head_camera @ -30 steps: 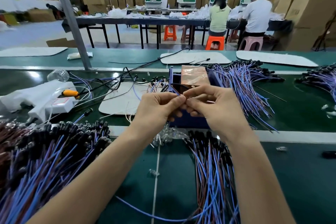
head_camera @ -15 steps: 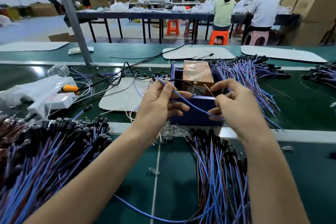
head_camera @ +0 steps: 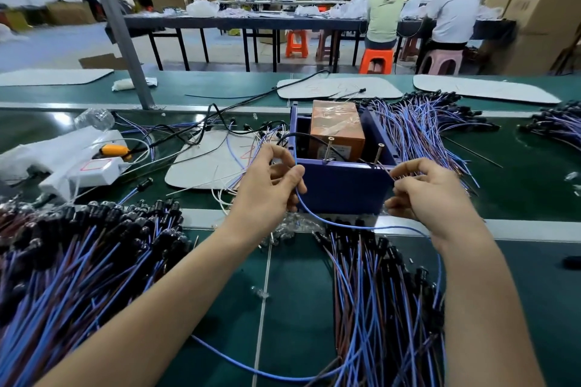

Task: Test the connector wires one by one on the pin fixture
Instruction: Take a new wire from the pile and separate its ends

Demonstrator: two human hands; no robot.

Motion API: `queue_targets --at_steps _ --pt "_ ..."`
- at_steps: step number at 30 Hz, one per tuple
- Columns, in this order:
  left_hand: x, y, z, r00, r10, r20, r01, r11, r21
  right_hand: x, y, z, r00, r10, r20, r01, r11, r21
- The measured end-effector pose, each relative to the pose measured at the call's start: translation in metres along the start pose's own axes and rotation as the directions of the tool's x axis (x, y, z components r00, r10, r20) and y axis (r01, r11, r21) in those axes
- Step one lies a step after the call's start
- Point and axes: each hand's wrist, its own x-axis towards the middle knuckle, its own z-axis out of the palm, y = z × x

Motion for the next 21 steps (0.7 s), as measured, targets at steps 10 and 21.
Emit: queue_targets --at_steps 10,21 --pt "-0.0007 -0.0059 0.0046 0.996 0.013 0.083 -0.019 0.997 0.075 0.0005 0.0019 0.0021 0.999 -0.008 0.038 0.008 1.0 0.006" --pt "-0.0018 -0.01 0.0058 0.993 0.034 0.109 -0.054 0.981 0.188 -0.0048 -0.003 -0.0059 0.997 -0.012 0.08 0.009 0.999 0.036"
